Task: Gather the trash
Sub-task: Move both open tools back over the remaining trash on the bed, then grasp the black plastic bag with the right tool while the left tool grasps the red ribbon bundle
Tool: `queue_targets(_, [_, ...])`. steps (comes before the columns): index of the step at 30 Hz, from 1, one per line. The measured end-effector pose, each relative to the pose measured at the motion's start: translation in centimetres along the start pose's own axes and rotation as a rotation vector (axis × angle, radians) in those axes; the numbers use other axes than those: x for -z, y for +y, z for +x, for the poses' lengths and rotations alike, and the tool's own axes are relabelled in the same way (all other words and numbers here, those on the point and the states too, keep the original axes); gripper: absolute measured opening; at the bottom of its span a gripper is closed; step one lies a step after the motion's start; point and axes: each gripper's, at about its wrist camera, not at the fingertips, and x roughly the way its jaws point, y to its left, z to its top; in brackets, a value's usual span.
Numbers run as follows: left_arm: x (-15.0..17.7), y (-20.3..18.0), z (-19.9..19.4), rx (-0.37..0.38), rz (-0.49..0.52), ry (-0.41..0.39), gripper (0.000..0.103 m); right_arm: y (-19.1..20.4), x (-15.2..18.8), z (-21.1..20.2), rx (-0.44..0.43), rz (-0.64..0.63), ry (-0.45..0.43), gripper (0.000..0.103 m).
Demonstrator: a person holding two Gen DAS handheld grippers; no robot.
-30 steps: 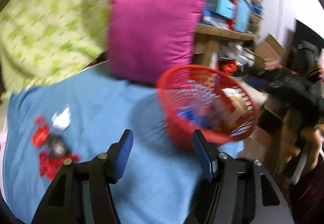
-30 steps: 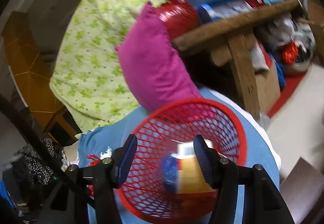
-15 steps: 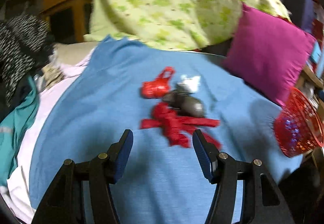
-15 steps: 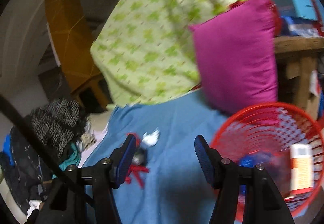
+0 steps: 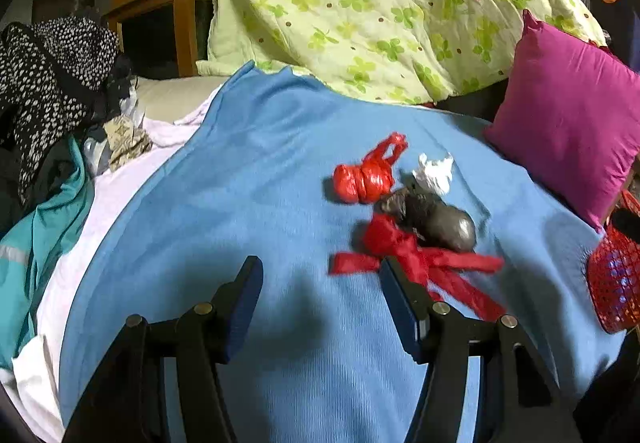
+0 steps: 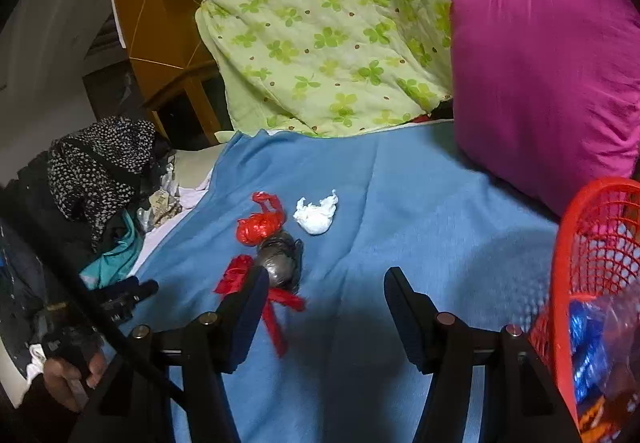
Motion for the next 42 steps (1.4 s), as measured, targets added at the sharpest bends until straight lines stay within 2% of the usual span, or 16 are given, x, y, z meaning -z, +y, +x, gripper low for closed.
queue_targets(4, [0.4,-0.5,1.5,-0.009,0.015,-0.035,0.062,-1.3,0.7,1.8,0.015,0.043,0.056,0.064])
queue_targets(7, [1.1,-1.2,2.9,-0.018,0.038,0.009,0.062,-1.4,0.8,2.1,0.013,0.04,0.063,0.064])
queue_targets(15, [1.4,-3.7,2.7,0.022,0.147,-0.013,0.062,-0.5,1.2,3.9,0.002,0.038,0.104,0.064])
queue_targets(26, [1.1,-3.1,2.6,0.034,0.127,-0.006,0.062,1.3,1.0,6.8,0.001,0.004,0.154,0.064])
queue_targets(35, [1.0,-2.7,3.8,-0.002,0.123,0.013,0.062,3.5,-1.5,11.5,-0.096,-0.042,0.175,0.064])
queue_targets(42, [1.1,-2.3,4.9,-0.024,0.121,0.046,0.062,4.2,-2.3,17.2,-0.189,-0.014,0.255,0.064])
